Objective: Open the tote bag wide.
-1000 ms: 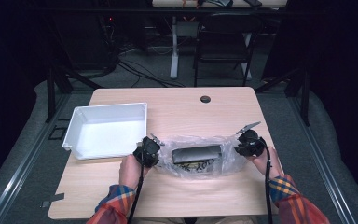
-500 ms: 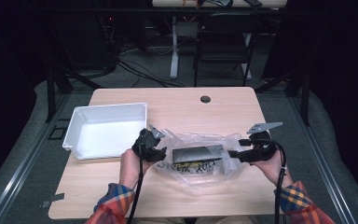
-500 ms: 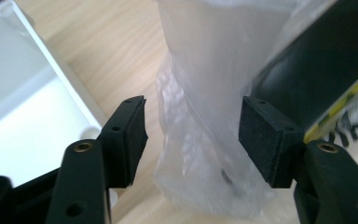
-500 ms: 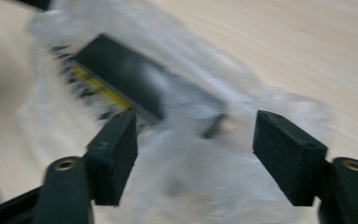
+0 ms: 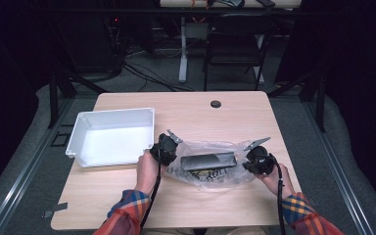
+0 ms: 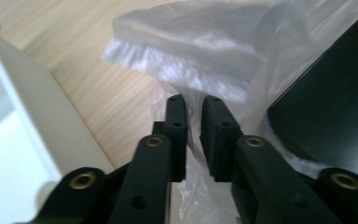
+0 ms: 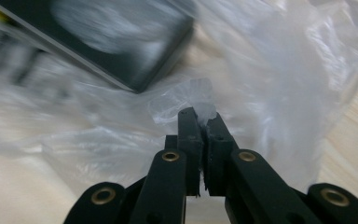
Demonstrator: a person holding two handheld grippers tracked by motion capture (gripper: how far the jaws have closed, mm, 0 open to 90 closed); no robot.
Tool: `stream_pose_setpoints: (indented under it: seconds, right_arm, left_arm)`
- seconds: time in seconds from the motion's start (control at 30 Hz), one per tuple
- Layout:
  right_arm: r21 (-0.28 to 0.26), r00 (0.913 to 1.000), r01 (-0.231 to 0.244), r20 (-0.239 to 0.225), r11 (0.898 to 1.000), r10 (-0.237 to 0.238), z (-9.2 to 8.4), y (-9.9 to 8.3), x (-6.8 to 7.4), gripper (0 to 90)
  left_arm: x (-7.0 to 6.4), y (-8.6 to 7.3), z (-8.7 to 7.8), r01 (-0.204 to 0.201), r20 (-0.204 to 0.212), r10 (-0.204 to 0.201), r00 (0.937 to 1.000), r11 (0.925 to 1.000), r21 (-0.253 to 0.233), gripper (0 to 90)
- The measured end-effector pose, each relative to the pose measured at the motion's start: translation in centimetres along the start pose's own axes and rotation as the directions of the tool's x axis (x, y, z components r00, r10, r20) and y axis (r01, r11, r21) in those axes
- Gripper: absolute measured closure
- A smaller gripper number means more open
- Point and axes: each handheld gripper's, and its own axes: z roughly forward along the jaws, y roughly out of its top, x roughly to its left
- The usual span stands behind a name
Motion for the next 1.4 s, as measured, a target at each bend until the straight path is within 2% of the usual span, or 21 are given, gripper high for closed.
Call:
stream_pose_setpoints:
  seconds: [0.03, 0.07, 0.13, 0.23, 0.3, 0.37, 0.43, 0.53, 0.6, 0.67, 0.73, 0.83, 0.87, 0.97, 1.0, 1.03, 1.13, 1.17, 1.23, 1.33, 1.4]
  right_arm:
    - [-0.002, 0.9998, -0.009, 0.019, 1.000, 0.009, 0.4, -0.1, -0.1, 89.1]
    - [0.026, 0.9991, 0.003, 0.042, 1.000, -0.004, 0.7, -0.2, -0.3, 89.1]
    - [0.034, 0.9979, 0.006, 0.065, 0.999, -0.008, 0.9, -0.3, -0.5, 89.2]
    - [0.049, 0.9969, 0.006, 0.077, 0.999, -0.010, 0.9, -0.4, -0.6, 89.2]
    - [0.053, 0.9969, 0.004, 0.079, 0.999, -0.008, 0.8, -0.5, -0.8, 88.7]
    - [0.055, 0.9986, 0.016, 0.049, 0.998, -0.019, 0.6, -0.5, -0.8, 81.1]
    - [0.016, 0.9998, 0.021, -0.002, 1.000, -0.021, 0.1, -0.4, -0.5, 73.1]
    - [-0.032, 0.9972, 0.059, -0.044, 0.998, -0.060, -1.3, 0.1, 0.1, 64.8]
    - [-0.069, 0.9953, 0.081, -0.047, 0.994, -0.085, -2.3, 0.4, 0.6, 61.0]
    - [-0.097, 0.9941, 0.093, -0.046, 0.991, -0.098, -3.3, 0.8, 1.1, 58.0]
    - [-0.139, 0.9932, 0.106, -0.033, 0.985, -0.111, -4.2, 1.2, 1.4, 56.9]
    - [-0.193, 0.9940, 0.107, -0.002, 0.975, -0.109, -4.7, 1.8, 1.5, 54.4]
    - [-0.189, 0.9946, 0.103, 0.008, 0.977, -0.103, -4.5, 2.0, 1.4, 51.2]
    - [-0.151, 0.9953, 0.088, 0.055, 0.985, -0.080, -2.8, 2.6, 0.8, 47.4]
    - [-0.138, 0.9951, 0.081, 0.067, 0.987, -0.072, -2.1, 2.7, 0.5, 49.1]
    - [-0.139, 0.9958, 0.070, 0.068, 0.988, -0.061, -1.5, 2.8, 0.1, 56.8]
    - [-0.156, 0.9994, 0.015, 0.033, 0.988, -0.010, -0.2, 3.0, -0.9, 79.4]
    - [-0.154, 0.9998, 0.006, 0.021, 0.988, -0.003, 0.1, 3.2, -1.2, 83.8]
    - [-0.153, 0.9997, -0.008, 0.023, 0.988, 0.012, 1.0, 3.4, -1.5, 88.7]
    - [-0.124, 0.9991, -0.005, 0.042, 0.992, 0.011, 2.3, 3.7, -1.5, 90.0]
    - [-0.114, 0.9958, -0.004, 0.090, 0.993, 0.015, 3.0, 3.9, -1.5, 90.0]
  left_arm:
    - [0.0, -0.2, 0.5, -0.020, -0.013, 0.021, 0.9997, 0.9994, 0.028, 85.4]
    - [0.0, -0.3, 0.7, -0.021, -0.015, 0.022, 0.9996, 0.9990, 0.038, 86.4]
    - [0.0, -0.5, 1.2, -0.037, -0.036, 0.039, 0.9986, 0.9972, 0.066, 86.8]
    - [0.1, -0.8, 1.6, -0.046, -0.050, 0.051, 0.9975, 0.9948, 0.091, 86.6]
    - [0.1, -0.9, 1.6, -0.043, -0.038, 0.047, 0.9982, 0.9939, 0.101, 85.5]
    - [0.3, -0.8, 1.1, -0.037, -0.016, 0.039, 0.9991, 0.9946, 0.097, 79.3]
    - [0.5, -0.7, 0.3, -0.010, 0.011, 0.010, 0.9999, 0.9970, 0.077, 69.1]
    - [0.7, -0.6, -1.9, 0.015, 0.040, -0.016, 0.9991, 0.9993, 0.036, 56.0]
    - [0.7, -0.7, -3.2, 0.017, 0.054, -0.017, 0.9984, 0.9998, 0.012, 52.4]
    - [0.6, -0.9, -4.6, 0.024, 0.080, -0.023, 0.9966, 0.9997, -0.009, 48.5]
    - [0.2, -1.1, -5.9, 0.017, 0.082, -0.014, 0.9965, 0.9990, -0.041, 47.0]
    - [-1.1, -1.5, -7.2, -0.023, 0.100, 0.029, 0.9946, 0.9978, -0.062, 46.3]
    - [-1.6, -1.8, -7.3, -0.048, 0.105, 0.054, 0.9930, 0.9975, -0.051, 45.5]
    - [-2.1, -2.2, -6.1, -0.056, 0.082, 0.057, 0.9949, 0.9983, -0.017, 43.6]
    - [-1.9, -2.4, -5.4, -0.039, 0.098, 0.039, 0.9944, 0.9992, -0.006, 43.2]
    - [-1.7, -2.5, -4.7, -0.028, 0.098, 0.028, 0.9947, 0.9996, 0.003, 45.7]
    - [-1.2, -2.9, -2.8, -0.007, 0.124, 0.002, 0.9923, 0.9992, 0.038, 56.8]
    - [-1.1, -3.0, -2.2, -0.004, 0.115, -0.002, 0.9934, 0.9988, 0.048, 61.9]
    - [-0.9, -3.1, -1.2, -0.010, 0.125, 0.000, 0.9922, 0.9968, 0.079, 68.4]
    - [-1.0, -3.1, -0.1, -0.016, 0.125, 0.003, 0.9922, 0.9942, 0.106, 74.0]
    - [-1.1, -3.0, 0.3, -0.029, 0.112, 0.016, 0.9936, 0.9930, 0.114, 75.9]
